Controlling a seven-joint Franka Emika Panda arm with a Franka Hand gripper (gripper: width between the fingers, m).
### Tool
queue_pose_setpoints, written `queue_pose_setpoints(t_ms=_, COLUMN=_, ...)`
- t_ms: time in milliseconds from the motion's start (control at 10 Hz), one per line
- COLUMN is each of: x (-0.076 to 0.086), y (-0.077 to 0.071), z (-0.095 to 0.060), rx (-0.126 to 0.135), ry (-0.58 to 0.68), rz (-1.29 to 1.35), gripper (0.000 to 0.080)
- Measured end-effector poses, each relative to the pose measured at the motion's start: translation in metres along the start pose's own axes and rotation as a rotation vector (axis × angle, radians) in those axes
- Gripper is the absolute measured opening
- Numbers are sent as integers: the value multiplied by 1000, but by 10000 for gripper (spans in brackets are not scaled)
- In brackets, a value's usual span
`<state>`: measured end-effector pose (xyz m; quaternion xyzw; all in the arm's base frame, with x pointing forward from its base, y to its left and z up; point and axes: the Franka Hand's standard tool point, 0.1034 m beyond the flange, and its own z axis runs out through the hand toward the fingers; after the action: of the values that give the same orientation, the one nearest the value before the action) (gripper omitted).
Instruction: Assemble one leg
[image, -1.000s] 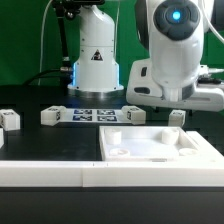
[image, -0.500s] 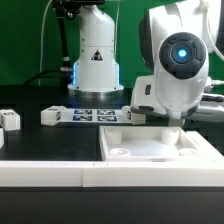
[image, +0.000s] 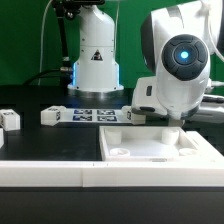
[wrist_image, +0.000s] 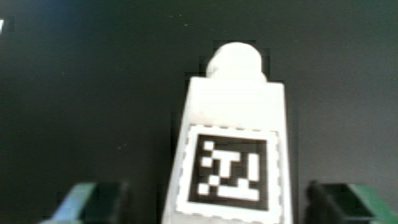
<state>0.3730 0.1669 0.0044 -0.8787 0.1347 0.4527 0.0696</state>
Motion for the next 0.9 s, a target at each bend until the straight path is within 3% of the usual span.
queue_pose_setpoints(t_ms=100, x=0, y=0, z=0, rx=0, ry=0, rz=0, gripper=380)
queue_pose_setpoints(t_ms=200, x=0, y=0, z=0, rx=0, ry=0, rz=0, gripper=291)
queue_pose_setpoints(t_ms=700, x=0, y=1, z=-1, rx=0, ry=0, rz=-3, gripper=291)
queue_pose_setpoints(t_ms=800, x=-2, y=4, z=-12, rx=-10, ry=19, rz=-12, gripper=291)
queue_pose_setpoints(t_ms=900, x=-9, y=5, z=-26, rx=-43, ry=61, rz=-34, gripper=291)
